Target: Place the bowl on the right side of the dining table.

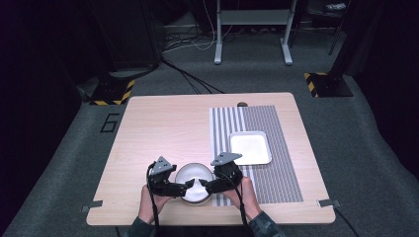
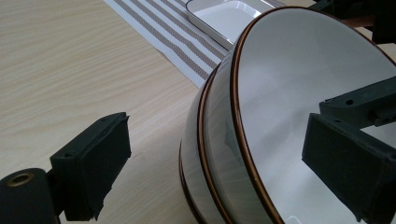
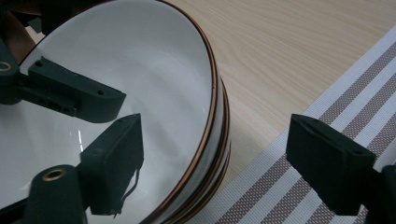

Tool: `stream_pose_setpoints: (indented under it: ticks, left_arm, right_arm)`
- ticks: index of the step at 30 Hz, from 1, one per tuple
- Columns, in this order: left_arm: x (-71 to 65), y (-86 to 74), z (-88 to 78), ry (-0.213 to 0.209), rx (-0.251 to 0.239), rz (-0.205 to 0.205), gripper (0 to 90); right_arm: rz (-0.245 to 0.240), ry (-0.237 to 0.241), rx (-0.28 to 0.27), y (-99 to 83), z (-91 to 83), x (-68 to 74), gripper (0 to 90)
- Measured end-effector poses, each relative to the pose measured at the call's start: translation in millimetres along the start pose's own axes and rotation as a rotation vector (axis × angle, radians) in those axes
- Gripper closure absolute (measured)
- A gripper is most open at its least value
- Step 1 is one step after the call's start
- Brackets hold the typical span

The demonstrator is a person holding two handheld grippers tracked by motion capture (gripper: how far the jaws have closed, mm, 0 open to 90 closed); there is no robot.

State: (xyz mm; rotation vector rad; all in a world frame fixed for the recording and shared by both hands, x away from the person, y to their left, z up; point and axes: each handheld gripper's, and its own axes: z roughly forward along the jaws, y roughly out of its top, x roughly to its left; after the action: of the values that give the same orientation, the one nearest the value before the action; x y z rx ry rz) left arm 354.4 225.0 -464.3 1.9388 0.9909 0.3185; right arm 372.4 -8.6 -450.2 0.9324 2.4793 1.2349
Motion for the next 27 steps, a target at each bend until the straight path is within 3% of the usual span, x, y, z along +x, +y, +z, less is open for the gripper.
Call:
stream_pose_setpoints:
  ticks: [3, 17, 27]
  left_arm:
    - [-1.0, -1.4, 0.7, 0.001, 0.007, 0.012, 8.6]
    - [-0.5, -11.2, 1.9, -0.027, 0.015, -0.011, 14.9]
    - [-4.9, -12.8, 2.1, -0.030, 0.033, 0.000, 28.8]
  right_arm:
    - [-0.010, 0.003, 0.002, -0.4, 0.5, 2.0, 26.2]
    - [-0.017, 0.026, 0.036, -1.2, 9.9, 7.9, 44.4]
    - [-0.031, -0.033, 0.043, -0.8, 9.2, 12.9, 50.9]
